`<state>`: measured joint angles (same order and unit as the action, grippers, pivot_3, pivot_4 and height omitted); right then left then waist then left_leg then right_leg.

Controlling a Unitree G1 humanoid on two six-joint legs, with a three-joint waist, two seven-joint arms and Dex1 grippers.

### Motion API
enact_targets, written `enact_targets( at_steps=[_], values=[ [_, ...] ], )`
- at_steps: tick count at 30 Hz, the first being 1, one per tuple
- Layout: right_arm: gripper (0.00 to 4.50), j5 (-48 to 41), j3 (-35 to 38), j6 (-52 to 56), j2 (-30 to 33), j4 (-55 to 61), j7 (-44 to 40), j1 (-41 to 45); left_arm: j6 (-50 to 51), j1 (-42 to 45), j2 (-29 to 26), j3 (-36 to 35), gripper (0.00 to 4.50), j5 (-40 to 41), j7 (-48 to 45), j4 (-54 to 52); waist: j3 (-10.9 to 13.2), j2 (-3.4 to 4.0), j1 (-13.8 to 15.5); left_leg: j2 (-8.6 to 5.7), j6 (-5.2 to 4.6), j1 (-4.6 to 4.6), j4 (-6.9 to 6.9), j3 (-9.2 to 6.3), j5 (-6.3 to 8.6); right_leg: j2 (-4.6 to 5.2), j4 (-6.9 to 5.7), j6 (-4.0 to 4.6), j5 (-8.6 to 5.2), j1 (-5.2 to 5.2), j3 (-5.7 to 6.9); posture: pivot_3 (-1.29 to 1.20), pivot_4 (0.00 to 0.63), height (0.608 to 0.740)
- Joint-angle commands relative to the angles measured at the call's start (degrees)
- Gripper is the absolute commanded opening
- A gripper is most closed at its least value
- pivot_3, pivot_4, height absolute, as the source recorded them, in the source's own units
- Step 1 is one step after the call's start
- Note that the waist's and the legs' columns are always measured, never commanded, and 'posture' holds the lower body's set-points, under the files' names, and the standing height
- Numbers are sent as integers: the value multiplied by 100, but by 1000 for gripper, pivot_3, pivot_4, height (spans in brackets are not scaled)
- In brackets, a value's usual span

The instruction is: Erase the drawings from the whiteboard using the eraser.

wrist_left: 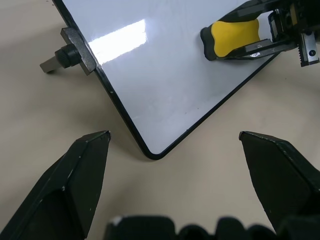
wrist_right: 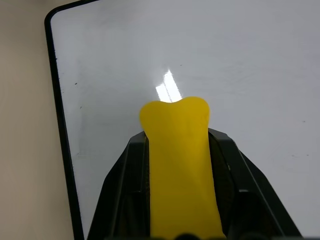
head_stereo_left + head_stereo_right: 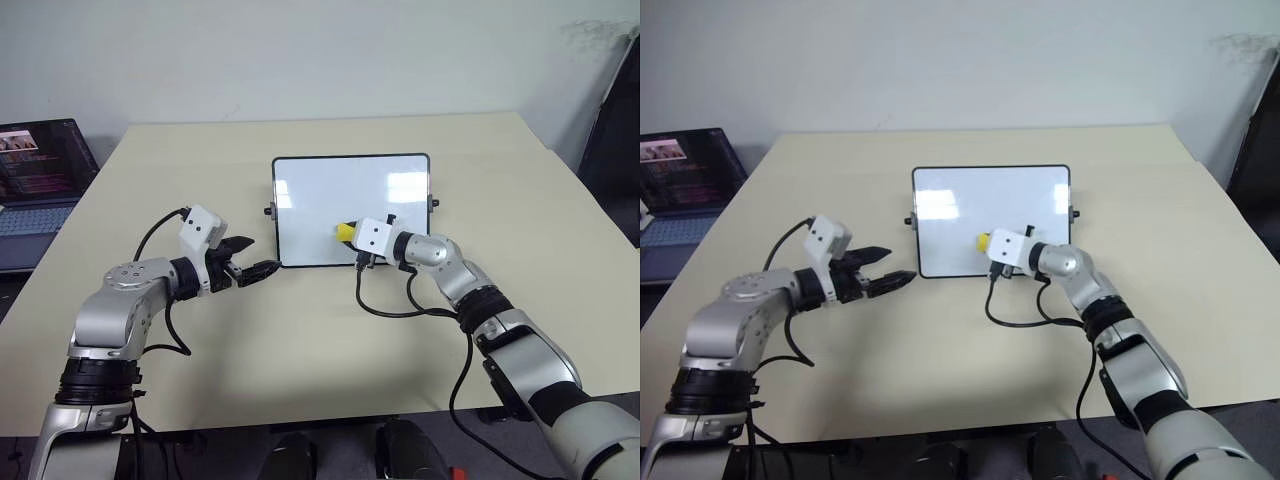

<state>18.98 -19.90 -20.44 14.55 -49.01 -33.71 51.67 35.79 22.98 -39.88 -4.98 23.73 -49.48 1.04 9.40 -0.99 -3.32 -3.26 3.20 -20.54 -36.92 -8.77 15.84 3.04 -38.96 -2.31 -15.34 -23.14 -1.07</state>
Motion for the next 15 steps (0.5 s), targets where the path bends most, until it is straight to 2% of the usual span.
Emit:
enact_targets(
  at_steps=[1, 8, 15],
  values=[
    [1194, -29, 26, 434, 98, 234, -170, -171, -56, 60, -80, -164, 4500, 60, -35, -108, 0, 0, 0, 0, 0, -1, 0, 0, 0, 0, 0, 0, 0, -1, 0, 0, 150, 740],
    [1194, 66, 212, 1952, 296, 1677, -235, -342, -59, 43, -92, -173, 4500, 58, -31, -109, 2, 2, 16, -2, 1, -20, 0, -13, 0, 2, 3, 0, 0, -13, 9, 0, 150, 740],
    [1194, 353, -30, 2910, 444, 2339, -377, -438, -93, 90, -42, -102, 4500, 38, -27, -109, 2, 2, 46, -4, 1, -24, 1, -19, 0, 4, 6, 0, 0, -14, 14, 0, 150, 740]
  ],
)
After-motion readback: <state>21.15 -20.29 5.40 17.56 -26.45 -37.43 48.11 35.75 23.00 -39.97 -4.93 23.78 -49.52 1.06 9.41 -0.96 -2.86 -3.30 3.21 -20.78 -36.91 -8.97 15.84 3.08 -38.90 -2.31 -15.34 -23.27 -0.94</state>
